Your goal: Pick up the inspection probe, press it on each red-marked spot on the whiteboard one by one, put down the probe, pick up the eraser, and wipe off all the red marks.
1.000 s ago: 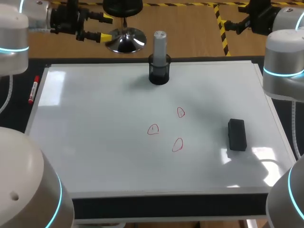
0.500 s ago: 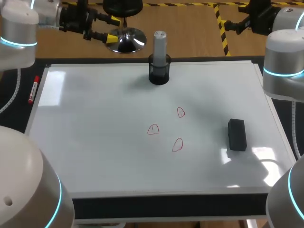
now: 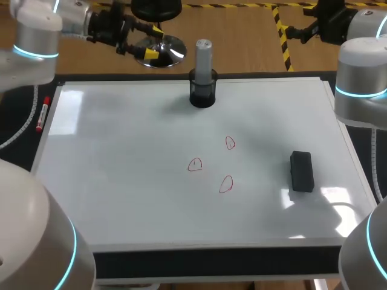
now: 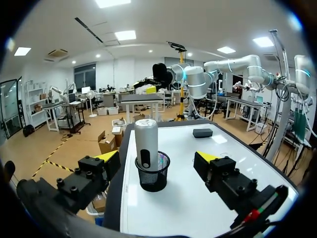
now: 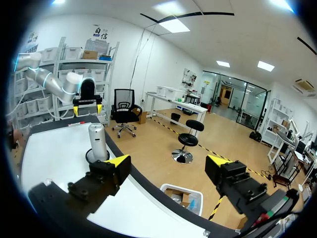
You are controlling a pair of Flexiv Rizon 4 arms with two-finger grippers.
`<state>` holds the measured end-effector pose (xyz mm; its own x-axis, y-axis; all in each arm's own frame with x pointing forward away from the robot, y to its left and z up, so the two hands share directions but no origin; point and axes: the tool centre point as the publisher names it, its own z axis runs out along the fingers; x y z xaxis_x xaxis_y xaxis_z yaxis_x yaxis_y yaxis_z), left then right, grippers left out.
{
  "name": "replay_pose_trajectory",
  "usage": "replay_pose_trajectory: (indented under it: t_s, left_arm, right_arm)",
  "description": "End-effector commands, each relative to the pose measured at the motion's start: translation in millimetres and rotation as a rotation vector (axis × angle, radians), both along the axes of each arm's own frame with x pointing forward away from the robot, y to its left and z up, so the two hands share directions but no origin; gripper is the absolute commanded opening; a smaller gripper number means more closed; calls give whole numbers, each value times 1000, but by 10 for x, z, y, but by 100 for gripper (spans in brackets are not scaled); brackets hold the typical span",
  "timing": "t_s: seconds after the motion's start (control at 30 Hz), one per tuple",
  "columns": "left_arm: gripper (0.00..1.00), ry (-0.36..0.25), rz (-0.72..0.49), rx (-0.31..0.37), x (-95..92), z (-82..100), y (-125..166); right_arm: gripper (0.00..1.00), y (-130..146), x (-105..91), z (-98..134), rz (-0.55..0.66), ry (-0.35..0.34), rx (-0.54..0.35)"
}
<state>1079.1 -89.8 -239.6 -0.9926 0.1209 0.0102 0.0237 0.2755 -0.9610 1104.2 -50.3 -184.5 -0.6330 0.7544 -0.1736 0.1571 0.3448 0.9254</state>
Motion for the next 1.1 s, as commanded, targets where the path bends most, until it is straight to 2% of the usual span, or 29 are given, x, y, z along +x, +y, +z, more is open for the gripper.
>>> replay_pose_trajectory:
  t_s: [0.03, 0.43, 1.1]
  left_arm:
    - [100, 32, -137, -10, 106, -112, -33]
    - [100, 32, -204, 11, 24, -267, -218]
    - [100, 59, -245, 32, -55, -435, -645]
  right_arm:
    - [100, 0, 0, 0, 0, 0, 0]
    - [100, 0, 0, 0, 0, 0, 0]
    - [100, 0, 0, 0, 0, 0, 0]
